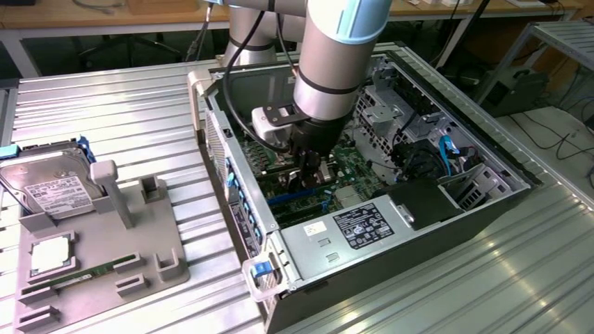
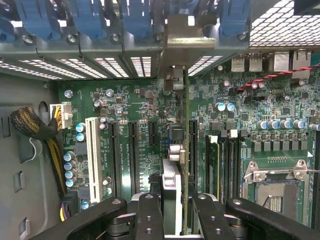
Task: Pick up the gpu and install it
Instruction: 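Insert the gpu into the slot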
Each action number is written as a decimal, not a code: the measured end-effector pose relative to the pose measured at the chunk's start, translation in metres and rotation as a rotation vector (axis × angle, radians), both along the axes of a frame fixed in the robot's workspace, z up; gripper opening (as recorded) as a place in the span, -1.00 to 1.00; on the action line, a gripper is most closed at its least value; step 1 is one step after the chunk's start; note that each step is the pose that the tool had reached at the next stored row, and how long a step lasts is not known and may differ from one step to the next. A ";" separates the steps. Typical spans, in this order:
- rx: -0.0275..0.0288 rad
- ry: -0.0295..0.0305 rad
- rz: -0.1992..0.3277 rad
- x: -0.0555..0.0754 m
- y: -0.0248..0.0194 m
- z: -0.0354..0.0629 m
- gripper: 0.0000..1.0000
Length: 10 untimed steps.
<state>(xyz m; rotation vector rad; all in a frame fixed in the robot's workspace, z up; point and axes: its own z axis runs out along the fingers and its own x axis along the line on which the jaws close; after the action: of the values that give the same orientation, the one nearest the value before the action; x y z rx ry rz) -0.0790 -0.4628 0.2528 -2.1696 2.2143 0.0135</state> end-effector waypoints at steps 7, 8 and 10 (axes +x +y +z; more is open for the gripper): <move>0.0002 -0.0001 0.007 -0.001 0.0001 -0.0005 -0.44; 0.0002 -0.0001 0.007 -0.002 0.0002 -0.0005 -0.44; 0.0001 -0.0001 0.007 -0.003 0.0005 -0.0005 -0.44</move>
<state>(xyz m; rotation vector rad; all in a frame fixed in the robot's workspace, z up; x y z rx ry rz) -0.0816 -0.4623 0.2523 -2.1772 2.2067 0.0137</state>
